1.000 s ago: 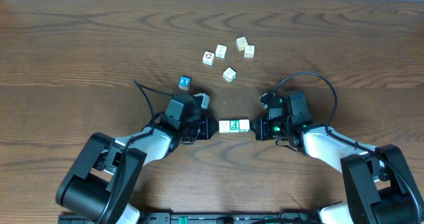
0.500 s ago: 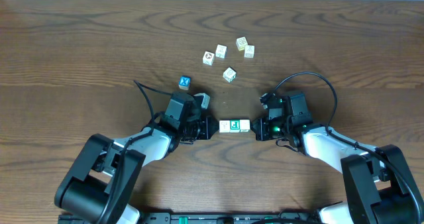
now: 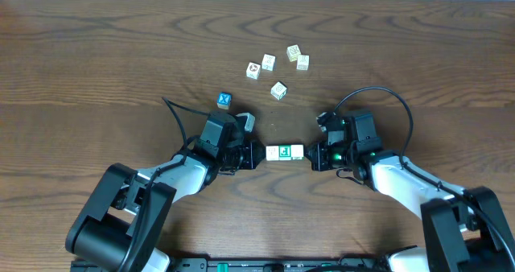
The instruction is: Lift 3 blocks
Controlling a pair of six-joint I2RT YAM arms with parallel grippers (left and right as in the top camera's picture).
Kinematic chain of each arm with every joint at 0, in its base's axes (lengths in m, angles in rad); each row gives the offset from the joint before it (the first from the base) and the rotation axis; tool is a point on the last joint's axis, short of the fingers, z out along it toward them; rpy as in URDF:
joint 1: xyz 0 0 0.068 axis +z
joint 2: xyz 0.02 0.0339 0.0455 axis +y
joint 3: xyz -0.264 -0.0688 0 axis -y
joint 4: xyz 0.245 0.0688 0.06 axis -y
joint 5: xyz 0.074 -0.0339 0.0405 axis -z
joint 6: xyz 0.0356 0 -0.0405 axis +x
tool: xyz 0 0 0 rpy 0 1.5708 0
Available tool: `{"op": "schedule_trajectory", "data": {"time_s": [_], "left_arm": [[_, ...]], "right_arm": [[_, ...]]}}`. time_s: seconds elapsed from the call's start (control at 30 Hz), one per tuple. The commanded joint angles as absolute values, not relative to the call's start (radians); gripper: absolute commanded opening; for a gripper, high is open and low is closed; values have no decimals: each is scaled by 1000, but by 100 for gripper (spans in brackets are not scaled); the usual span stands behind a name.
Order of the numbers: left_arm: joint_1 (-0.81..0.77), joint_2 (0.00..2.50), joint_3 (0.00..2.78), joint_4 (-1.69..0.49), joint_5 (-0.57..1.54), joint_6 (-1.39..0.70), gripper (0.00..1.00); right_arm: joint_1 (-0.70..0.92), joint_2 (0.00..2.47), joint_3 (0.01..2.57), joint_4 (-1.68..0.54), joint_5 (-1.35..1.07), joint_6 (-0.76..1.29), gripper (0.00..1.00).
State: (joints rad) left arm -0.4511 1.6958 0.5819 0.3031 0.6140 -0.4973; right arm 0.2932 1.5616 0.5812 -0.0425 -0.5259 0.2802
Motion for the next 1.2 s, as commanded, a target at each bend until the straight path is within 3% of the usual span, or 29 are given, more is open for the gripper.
{"op": "schedule_trajectory", "data": {"time_s": [0.0,1.17], "left_arm": [[-484,1671,596,323,700,-485,7],[-484,1619,622,323,748,-492,7]], "right_arm": [[323,1538,601,-49,-685,265,1],[323,1537,627,-76,-656,265,1]]}}
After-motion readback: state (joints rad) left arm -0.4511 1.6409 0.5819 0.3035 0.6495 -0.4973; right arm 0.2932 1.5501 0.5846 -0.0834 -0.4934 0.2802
